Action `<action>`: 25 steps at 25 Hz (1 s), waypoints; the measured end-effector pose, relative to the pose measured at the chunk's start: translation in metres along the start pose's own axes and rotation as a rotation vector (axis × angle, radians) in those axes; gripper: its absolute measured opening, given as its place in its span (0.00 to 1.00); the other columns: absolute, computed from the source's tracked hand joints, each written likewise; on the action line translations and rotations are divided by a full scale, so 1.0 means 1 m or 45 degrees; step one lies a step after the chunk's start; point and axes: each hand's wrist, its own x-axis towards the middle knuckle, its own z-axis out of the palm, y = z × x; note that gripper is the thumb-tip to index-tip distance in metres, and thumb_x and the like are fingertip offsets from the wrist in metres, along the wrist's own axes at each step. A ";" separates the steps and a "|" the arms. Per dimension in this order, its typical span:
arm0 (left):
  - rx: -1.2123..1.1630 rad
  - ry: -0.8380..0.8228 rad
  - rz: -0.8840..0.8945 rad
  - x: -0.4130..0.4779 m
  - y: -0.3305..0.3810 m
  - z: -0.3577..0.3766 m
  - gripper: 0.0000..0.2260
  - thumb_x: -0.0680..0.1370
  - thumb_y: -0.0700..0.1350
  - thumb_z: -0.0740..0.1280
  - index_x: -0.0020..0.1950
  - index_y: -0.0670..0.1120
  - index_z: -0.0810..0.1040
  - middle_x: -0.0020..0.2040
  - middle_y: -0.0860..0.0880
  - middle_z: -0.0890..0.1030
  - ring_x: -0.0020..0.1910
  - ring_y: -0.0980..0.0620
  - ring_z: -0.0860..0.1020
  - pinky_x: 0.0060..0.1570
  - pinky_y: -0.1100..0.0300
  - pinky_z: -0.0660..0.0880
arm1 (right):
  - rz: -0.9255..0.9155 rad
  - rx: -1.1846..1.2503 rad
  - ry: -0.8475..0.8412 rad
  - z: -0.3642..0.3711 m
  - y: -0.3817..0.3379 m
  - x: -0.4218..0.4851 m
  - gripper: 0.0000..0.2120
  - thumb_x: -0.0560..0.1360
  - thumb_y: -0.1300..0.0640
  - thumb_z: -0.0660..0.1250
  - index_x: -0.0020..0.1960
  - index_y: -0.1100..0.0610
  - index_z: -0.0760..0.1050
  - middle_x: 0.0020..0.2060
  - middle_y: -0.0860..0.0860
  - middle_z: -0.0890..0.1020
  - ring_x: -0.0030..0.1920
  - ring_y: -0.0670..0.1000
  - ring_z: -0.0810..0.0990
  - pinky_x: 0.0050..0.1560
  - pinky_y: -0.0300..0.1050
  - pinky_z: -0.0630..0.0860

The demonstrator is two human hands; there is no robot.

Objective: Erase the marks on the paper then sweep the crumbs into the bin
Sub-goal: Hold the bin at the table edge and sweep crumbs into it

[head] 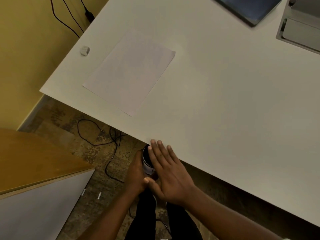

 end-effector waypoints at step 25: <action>-0.030 -0.049 -0.061 0.006 0.008 -0.017 0.36 0.66 0.63 0.76 0.71 0.55 0.70 0.60 0.64 0.78 0.58 0.73 0.76 0.50 0.77 0.73 | 0.130 0.092 0.095 -0.008 -0.002 0.016 0.40 0.82 0.35 0.48 0.81 0.60 0.38 0.81 0.57 0.37 0.81 0.54 0.34 0.80 0.55 0.41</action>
